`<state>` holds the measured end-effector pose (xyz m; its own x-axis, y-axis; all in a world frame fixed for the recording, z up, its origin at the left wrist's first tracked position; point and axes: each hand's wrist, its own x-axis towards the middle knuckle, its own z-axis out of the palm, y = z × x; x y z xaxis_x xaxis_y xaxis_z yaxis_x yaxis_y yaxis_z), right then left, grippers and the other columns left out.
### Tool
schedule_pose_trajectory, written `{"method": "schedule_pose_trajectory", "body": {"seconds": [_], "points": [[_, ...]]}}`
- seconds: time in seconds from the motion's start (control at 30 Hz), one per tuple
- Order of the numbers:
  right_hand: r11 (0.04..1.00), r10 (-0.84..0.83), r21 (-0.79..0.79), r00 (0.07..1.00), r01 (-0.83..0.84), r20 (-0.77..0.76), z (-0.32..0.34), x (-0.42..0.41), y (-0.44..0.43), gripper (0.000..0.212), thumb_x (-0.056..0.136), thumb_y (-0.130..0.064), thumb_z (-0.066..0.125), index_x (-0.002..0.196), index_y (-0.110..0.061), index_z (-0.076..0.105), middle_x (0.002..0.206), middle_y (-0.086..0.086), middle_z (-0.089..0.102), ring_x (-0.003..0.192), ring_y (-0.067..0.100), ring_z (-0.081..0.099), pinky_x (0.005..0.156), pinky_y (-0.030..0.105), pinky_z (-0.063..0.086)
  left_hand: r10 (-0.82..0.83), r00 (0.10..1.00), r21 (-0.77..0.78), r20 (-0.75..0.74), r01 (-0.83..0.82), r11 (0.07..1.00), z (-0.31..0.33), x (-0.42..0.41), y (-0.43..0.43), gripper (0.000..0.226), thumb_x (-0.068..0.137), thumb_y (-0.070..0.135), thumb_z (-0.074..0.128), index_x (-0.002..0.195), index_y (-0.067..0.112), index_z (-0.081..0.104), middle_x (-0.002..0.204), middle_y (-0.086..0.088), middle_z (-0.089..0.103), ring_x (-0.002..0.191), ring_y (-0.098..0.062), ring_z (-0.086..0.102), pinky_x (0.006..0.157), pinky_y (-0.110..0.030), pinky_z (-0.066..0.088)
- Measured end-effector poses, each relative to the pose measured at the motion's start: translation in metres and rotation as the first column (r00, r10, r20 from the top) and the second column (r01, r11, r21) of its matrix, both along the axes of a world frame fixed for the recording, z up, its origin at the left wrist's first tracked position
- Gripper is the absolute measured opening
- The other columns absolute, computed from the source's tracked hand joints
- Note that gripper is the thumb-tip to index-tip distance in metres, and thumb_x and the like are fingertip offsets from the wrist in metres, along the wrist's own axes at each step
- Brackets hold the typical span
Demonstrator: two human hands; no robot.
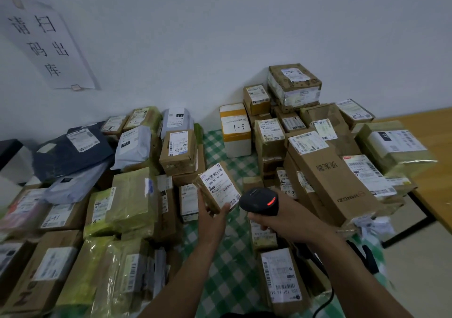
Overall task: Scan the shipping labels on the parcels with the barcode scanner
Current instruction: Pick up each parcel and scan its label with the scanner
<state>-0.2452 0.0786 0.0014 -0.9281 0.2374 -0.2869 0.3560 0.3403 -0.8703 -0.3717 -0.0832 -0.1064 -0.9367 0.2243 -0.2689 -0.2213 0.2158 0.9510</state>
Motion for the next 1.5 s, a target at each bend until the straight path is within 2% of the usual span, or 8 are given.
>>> {"method": "schedule_pose_trajectory", "body": {"seconds": [0.2,0.43,0.53,0.67,1.0,1.13,1.3,1.5], "points": [[0.999,-0.007,-0.043,1.0,0.007,-0.005,-0.006,0.0,-0.005,0.043,0.091,-0.035,0.079,0.126,-0.039,0.055,0.102,-0.006,0.074,0.09,0.016,0.073,0.072,0.032,0.061,0.026,0.999,0.01,0.024,-0.027,1.0,-0.009,0.004,-0.014,0.095,0.09,0.022,0.08,0.16,0.045,0.02,0.146,0.003,0.056,0.129,-0.02,0.057,0.111,-0.052,0.047],[1.0,-0.001,-0.031,0.996,0.003,0.084,-0.033,-0.002,-0.007,0.065,0.084,-0.045,0.083,0.139,-0.036,0.049,0.116,-0.013,0.068,0.1,0.004,0.066,0.078,0.022,0.053,0.075,0.988,-0.09,0.136,-0.063,0.994,-0.037,0.027,-0.072,0.055,0.097,0.028,0.072,0.142,0.045,0.046,0.141,0.003,0.062,0.124,-0.022,0.061,0.109,-0.05,0.048],[0.999,0.032,-0.034,0.994,-0.028,0.104,-0.035,-0.011,-0.015,0.059,0.086,-0.043,0.082,0.136,-0.037,0.051,0.112,-0.014,0.068,0.09,0.001,0.063,0.069,0.014,0.047,0.043,0.984,-0.181,0.173,-0.011,0.983,-0.046,0.036,-0.093,0.046,0.101,0.025,0.065,0.144,0.035,0.051,0.141,0.005,0.061,0.13,-0.023,0.058,0.107,-0.037,0.044],[0.999,0.039,-0.024,0.991,-0.036,0.132,-0.049,-0.016,-0.022,0.057,0.082,-0.046,0.085,0.126,-0.048,0.049,0.113,-0.022,0.065,0.104,-0.003,0.059,0.088,0.026,0.048,-0.015,0.979,-0.298,0.204,0.077,0.951,-0.055,0.044,-0.105,0.046,0.106,0.025,0.057,0.151,0.018,0.048,0.147,-0.003,0.057,0.137,-0.026,0.051,0.091,-0.019,0.035],[1.0,0.027,-0.006,0.983,-0.027,0.18,-0.063,-0.006,-0.026,0.055,0.089,-0.034,0.082,0.134,-0.029,0.052,0.111,-0.011,0.066,0.093,0.001,0.063,0.059,0.007,0.045,-0.096,0.979,-0.629,-0.183,-0.041,0.776,-0.091,0.037,-0.106,0.056,0.101,0.039,0.058,0.153,0.021,0.044,0.156,-0.003,0.044,0.14,-0.027,0.046,0.113,-0.044,0.043],[1.0,0.013,-0.029,0.986,-0.008,0.166,-0.068,-0.002,-0.025,0.046,0.089,-0.029,0.082,0.127,-0.029,0.055,0.108,-0.01,0.068,0.084,0.0,0.063,0.058,0.008,0.044,-0.382,0.922,-0.728,-0.06,0.221,0.649,-0.102,0.027,-0.093,0.08,0.096,0.049,0.066,0.162,0.021,0.03,0.172,-0.005,0.008,0.159,-0.027,0.005,0.128,-0.042,0.014],[1.0,0.013,-0.024,0.984,-0.009,0.178,-0.068,-0.001,-0.022,0.045,0.089,-0.033,0.082,0.127,-0.029,0.059,0.106,-0.009,0.071,0.083,0.003,0.067,0.067,0.019,0.049,-0.545,0.838,-0.807,0.014,0.331,0.489,-0.1,0.008,-0.097,0.056,0.106,0.031,0.05,0.159,0.016,0.036,0.172,-0.015,0.005,0.158,-0.033,0.011,0.126,-0.037,0.017],[0.999,0.014,-0.038,0.989,-0.009,0.145,-0.063,0.005,-0.015,0.024,0.093,-0.019,0.077,0.114,-0.024,0.066,0.088,-0.001,0.071,0.06,-0.007,0.063,0.051,0.011,0.045,-0.512,0.859,-0.726,0.019,0.364,0.584,-0.105,-0.007,-0.111,0.052,0.106,0.02,0.052,0.157,0.016,0.041,0.172,-0.007,0.011,0.157,-0.033,0.018,0.125,-0.04,0.022]]}}
